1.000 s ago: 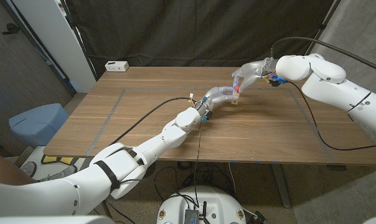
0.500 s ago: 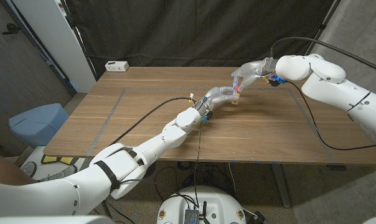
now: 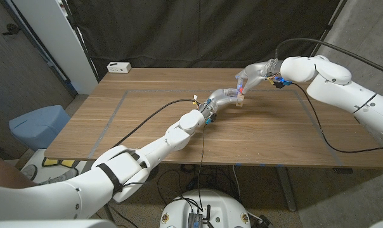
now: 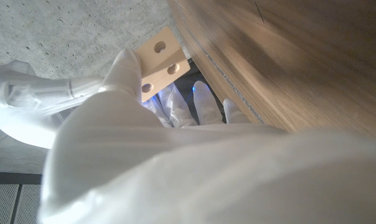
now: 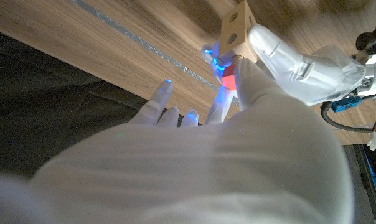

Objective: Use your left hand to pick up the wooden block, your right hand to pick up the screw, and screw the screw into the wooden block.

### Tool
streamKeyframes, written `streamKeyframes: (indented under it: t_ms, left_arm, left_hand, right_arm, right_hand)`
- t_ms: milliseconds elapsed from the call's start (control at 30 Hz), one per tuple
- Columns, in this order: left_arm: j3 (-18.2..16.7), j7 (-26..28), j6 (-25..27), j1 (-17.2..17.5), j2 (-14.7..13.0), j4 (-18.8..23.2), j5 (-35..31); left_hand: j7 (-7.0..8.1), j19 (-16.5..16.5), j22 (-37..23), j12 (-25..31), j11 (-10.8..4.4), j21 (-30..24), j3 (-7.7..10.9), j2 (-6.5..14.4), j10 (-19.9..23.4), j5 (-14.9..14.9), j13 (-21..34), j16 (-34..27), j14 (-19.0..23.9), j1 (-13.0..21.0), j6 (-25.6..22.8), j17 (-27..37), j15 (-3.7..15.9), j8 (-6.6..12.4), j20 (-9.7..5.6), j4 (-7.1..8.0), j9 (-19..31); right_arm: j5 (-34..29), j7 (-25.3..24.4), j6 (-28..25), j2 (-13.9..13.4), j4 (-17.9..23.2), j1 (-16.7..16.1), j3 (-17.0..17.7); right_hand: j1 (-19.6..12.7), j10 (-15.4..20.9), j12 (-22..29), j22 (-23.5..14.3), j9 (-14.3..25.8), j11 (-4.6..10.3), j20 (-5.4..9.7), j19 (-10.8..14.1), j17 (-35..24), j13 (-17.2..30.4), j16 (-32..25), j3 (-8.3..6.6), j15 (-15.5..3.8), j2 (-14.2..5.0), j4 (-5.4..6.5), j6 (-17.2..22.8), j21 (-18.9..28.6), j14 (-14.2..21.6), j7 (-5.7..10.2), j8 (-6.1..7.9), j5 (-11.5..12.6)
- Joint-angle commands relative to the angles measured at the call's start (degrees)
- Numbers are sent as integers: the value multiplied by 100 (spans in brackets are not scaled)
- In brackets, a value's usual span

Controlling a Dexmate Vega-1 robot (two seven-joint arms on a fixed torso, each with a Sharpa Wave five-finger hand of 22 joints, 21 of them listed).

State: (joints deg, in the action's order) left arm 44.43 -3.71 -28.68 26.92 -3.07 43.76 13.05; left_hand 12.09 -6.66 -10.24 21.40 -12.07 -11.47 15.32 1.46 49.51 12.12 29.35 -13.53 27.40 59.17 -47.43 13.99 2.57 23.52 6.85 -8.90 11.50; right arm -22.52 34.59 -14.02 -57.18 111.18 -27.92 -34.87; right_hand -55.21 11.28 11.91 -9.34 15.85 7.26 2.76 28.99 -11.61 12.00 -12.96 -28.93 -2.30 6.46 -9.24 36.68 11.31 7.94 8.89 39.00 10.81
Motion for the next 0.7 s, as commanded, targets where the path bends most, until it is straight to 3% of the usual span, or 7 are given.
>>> streamKeyframes:
  t_ms: [33,700]
  left_arm:
    - [-2,-39,-24,-34,29,-92,25]
    - [-6,-97,-77,-98,85,-258,53]
  left_hand:
    - [-189,-68,-19,22,-60,-21,22,249,123,43,511,4,54,-116,-469,8,615,50,8,39,74]
    - [-188,-78,-19,15,-59,-24,26,249,121,48,511,8,56,-110,-471,7,610,49,14,36,74]
  right_arm:
    - [45,-18,-14,23,-53,9,-26]
    - [97,-88,-90,65,-126,4,-66]
  right_hand:
    - [-48,65,31,-9,36,6,134,78,-12,5,-30,27,-239,-12,-6,45,-15,53,-15,53,-4]
    - [85,208,47,-8,116,-74,170,199,-37,3,-71,146,-248,-42,64,154,-12,153,-112,200,-17]
